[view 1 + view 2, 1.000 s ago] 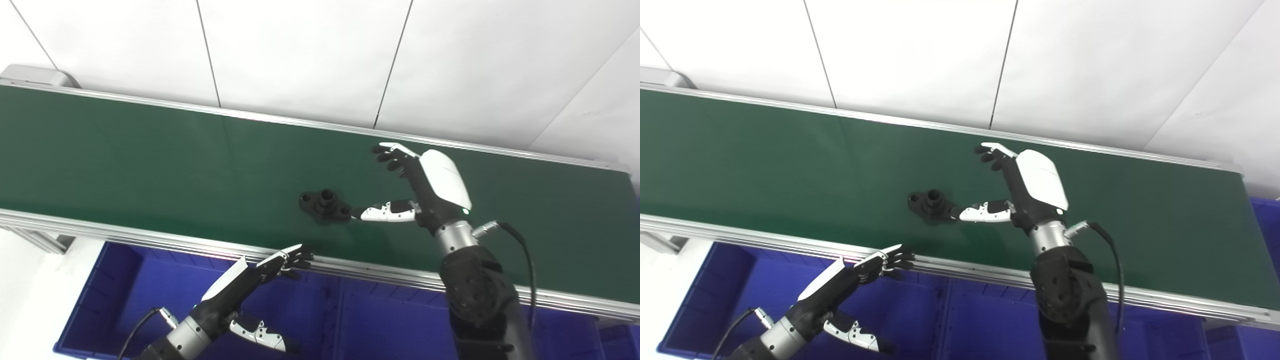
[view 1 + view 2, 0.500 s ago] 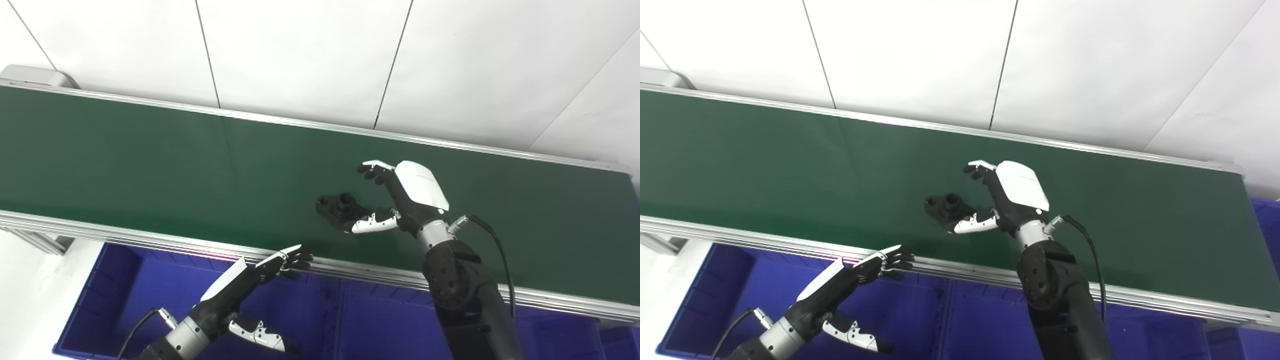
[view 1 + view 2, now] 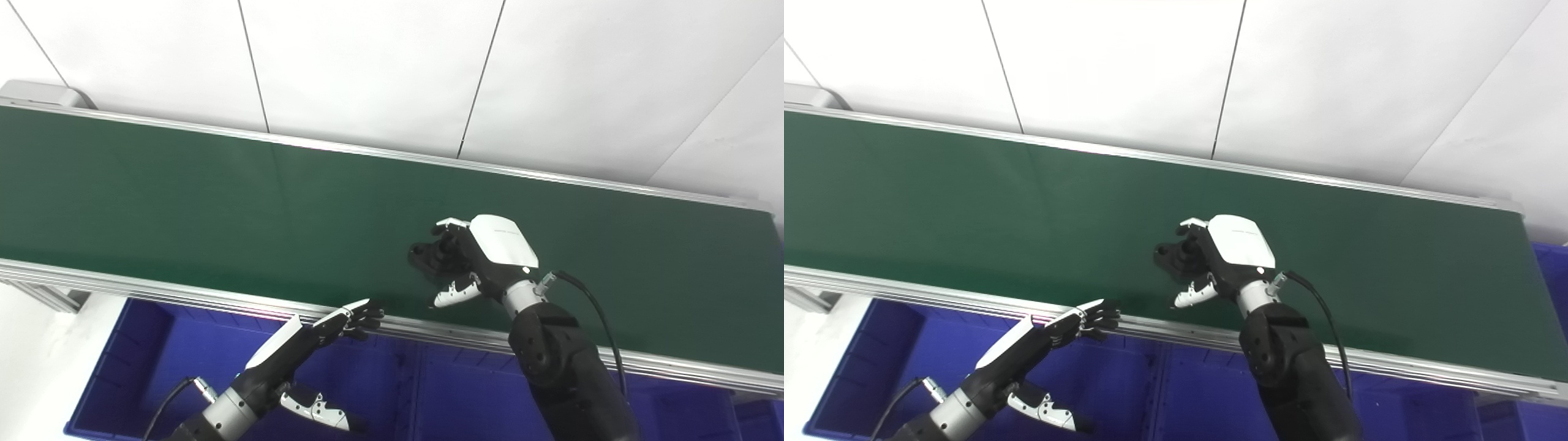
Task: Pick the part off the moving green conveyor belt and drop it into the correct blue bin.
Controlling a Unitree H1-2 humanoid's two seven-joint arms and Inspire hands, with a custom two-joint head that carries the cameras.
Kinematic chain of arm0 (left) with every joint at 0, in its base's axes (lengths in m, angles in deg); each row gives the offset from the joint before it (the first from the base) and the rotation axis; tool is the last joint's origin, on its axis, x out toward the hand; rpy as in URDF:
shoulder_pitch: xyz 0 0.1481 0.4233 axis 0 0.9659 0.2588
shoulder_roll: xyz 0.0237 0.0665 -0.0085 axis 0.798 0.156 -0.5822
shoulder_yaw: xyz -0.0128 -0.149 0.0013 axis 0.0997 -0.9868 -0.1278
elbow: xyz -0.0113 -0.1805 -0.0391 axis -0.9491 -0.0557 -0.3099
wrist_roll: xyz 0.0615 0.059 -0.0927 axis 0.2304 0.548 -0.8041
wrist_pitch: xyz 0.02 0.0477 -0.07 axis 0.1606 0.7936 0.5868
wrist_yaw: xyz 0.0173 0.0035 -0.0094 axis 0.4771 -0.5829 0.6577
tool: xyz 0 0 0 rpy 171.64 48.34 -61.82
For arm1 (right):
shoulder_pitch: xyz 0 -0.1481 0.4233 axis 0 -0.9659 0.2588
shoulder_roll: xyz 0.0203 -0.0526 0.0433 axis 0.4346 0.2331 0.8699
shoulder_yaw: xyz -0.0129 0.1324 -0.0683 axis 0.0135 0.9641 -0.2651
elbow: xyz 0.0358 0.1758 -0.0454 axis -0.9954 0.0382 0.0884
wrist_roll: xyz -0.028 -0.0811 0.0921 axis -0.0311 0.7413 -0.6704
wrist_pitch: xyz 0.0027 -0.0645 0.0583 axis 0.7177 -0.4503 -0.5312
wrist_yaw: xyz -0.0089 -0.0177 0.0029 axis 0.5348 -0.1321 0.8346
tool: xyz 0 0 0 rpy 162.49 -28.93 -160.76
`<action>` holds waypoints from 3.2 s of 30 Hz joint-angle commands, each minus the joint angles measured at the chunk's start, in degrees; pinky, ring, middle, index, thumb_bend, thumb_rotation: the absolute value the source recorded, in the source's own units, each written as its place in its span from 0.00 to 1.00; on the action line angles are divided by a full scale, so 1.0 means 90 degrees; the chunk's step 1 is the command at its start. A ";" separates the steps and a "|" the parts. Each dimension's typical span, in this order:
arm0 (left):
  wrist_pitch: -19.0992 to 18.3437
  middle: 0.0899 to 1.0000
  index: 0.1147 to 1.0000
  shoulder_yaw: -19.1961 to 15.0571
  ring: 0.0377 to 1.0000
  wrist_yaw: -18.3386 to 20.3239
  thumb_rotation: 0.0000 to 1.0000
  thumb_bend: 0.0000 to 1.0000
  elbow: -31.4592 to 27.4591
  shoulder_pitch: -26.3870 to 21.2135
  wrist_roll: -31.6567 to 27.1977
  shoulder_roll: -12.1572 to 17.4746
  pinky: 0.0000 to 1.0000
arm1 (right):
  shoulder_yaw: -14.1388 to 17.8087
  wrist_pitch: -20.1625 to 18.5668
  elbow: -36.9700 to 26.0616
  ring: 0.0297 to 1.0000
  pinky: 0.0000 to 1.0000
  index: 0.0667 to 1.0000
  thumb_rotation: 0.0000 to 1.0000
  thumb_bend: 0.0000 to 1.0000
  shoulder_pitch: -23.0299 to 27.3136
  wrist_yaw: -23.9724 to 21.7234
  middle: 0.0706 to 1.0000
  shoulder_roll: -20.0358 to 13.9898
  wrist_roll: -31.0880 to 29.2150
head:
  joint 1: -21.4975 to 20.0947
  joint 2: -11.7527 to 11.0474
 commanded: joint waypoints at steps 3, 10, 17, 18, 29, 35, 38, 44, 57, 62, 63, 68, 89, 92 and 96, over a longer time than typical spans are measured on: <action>0.0160 0.88 0.89 -0.0020 0.84 -0.0018 0.15 0.71 -0.0224 -0.0011 -0.0136 0.0030 0.78 | -0.0097 0.0131 -0.0076 0.59 0.61 0.69 0.03 0.62 0.0032 0.0109 0.54 -0.0132 0.0155 | -0.0001 0.0028; 0.0203 0.88 0.89 -0.0035 0.83 -0.0057 0.19 0.72 -0.0201 -0.0012 -0.0095 0.0010 0.76 | -0.0207 0.0065 -0.0178 0.35 0.32 0.64 0.00 0.55 -0.0008 -0.0009 0.44 -0.0334 0.0360 | -0.0009 0.0049; 0.0213 0.87 0.89 -0.0029 0.83 -0.0041 0.17 0.72 -0.0188 -0.0031 -0.0144 0.0004 0.76 | -0.0199 0.0151 -0.0346 0.46 0.48 0.60 0.00 0.55 0.0038 -0.0084 0.45 -0.0568 0.0484 | -0.0025 0.0058; 0.0210 0.87 0.89 -0.0027 0.83 -0.0040 0.17 0.72 -0.0184 -0.0040 -0.0126 0.0006 0.76 | -0.0196 0.0237 -0.0353 0.45 0.48 0.60 0.00 0.55 0.0057 -0.0031 0.45 -0.0630 0.0497 | -0.0041 0.0043; 0.0250 0.88 0.89 -0.0008 0.84 -0.0056 0.21 0.72 -0.0118 -0.0082 -0.0043 -0.0021 0.77 | -0.0126 0.0366 -0.0779 0.42 0.48 0.58 0.00 0.53 0.0058 -0.0125 0.46 -0.0871 0.0465 | -0.0031 0.0051; 0.0195 0.88 0.89 0.0003 0.84 -0.0063 0.19 0.72 -0.0177 -0.0074 -0.0020 -0.0049 0.77 | 0.0122 0.0283 -0.1440 0.41 0.40 0.46 0.00 0.52 -0.0274 0.0015 0.46 -0.0698 0.0365 | -0.0010 0.0075; 0.0203 0.88 0.89 0.0009 0.84 -0.0059 0.19 0.72 -0.0168 -0.0087 -0.0019 -0.0057 0.77 | 0.0258 0.0234 -0.1818 0.42 0.37 0.45 0.00 0.52 -0.0507 0.0088 0.44 -0.0546 0.0413 | -0.0023 0.0089; 0.0056 0.88 0.89 0.0019 0.84 -0.0052 0.17 0.72 -0.0268 -0.0082 0.0002 -0.0068 0.77 | 0.0505 0.0442 -0.2418 0.42 0.25 0.45 0.00 0.52 -0.1049 0.0481 0.44 -0.0307 0.0366 | 0.0017 0.0138; -0.0200 0.89 0.89 0.0005 0.85 -0.0083 0.18 0.72 -0.0509 -0.0017 -0.0032 -0.0119 0.79 | 0.0487 0.0442 -0.3336 0.43 0.17 0.45 0.00 0.52 -0.3052 0.0318 0.44 0.0023 0.0237 | 0.0186 0.0433; -0.0360 0.89 0.89 0.0004 0.85 -0.0097 0.19 0.72 -0.0628 0.0003 -0.0058 -0.0153 0.79 | 0.0314 0.0461 -0.3338 0.41 0.14 0.45 0.00 0.52 -0.3552 -0.0037 0.45 -0.0070 0.0351 | 0.0240 0.0542; -0.0379 0.89 0.89 0.0000 0.86 -0.0105 0.18 0.72 -0.0639 0.0008 -0.0068 -0.0168 0.79 | 0.0282 0.0487 -0.3277 0.41 0.14 0.45 0.00 0.52 -0.3592 -0.0066 0.45 -0.0098 0.0396 | 0.0240 0.0542; -0.0512 0.89 0.89 -0.0011 0.86 -0.0078 0.18 0.72 -0.0737 0.0034 -0.0119 -0.0180 0.80 | 0.0092 0.0395 -0.3099 0.20 0.20 0.45 0.00 0.53 -0.3623 -0.0550 0.43 -0.0189 0.0547 | 0.0263 0.0630; -0.0567 0.90 0.89 -0.0031 0.87 -0.0049 0.18 0.73 -0.0762 0.0061 -0.0319 -0.0193 0.82 | -0.0052 0.0012 -0.2612 0.60 0.51 0.74 0.33 0.60 -0.3105 -0.3673 0.63 0.0210 0.2978 | 0.0212 0.0666; -0.0559 0.89 0.89 -0.0032 0.87 -0.0057 0.18 0.73 -0.0762 0.0061 -0.0288 -0.0191 0.82 | -0.0011 0.0063 -0.2633 0.57 0.46 0.76 0.33 0.62 -0.3216 -0.3417 0.63 0.0281 0.3093 | 0.0216 0.0658; -0.0580 0.90 0.89 -0.0035 0.88 -0.0043 0.19 0.73 -0.0786 0.0070 -0.0268 -0.0160 0.83 | 0.0105 0.0062 -0.2672 0.48 0.37 0.78 0.31 0.61 -0.3387 -0.2903 0.61 0.0436 0.3051 | 0.0243 0.0654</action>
